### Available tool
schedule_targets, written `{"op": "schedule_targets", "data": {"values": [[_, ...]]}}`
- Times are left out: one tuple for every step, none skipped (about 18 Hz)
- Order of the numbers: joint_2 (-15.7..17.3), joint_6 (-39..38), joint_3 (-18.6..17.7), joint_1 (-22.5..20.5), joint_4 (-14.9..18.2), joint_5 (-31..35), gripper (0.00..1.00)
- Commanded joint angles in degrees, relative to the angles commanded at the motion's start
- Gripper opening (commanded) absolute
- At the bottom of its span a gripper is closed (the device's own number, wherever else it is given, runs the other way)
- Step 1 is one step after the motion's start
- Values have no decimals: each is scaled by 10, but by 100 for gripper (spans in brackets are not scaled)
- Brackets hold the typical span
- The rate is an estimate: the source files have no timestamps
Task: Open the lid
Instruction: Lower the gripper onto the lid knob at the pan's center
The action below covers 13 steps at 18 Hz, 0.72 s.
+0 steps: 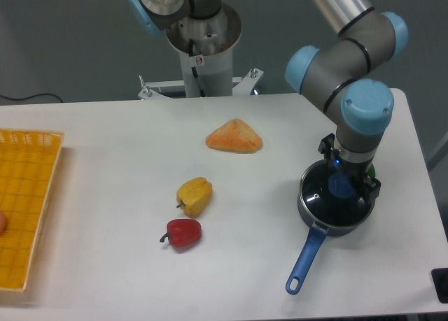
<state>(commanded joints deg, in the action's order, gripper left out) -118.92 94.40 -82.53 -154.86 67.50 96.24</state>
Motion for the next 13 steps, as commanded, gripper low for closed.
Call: {"op": "schedule_targets", "data": {"values": [[0,0,1,0,0,-1,100],[-1,0,1,0,-1,-3,100],[-1,0,1,0,-2,-3,100],[-1,0,1,0,-3,-3,100],[-3,0,1,0,-3,-2,100],[-3,0,-1,0,-3,-2,100],[-3,0,0,0,-2,-2,100],[-3,0,0,0,-2,-2,100],[-2,0,0,-1,-1,-2,100],[-2,1,0,-1,0,-1,100],[-1,1,0,-2,1,-1,99],[-1,1,1,-2,1,-1,99],[-2,3,1,-3,2,-1,99]]}}
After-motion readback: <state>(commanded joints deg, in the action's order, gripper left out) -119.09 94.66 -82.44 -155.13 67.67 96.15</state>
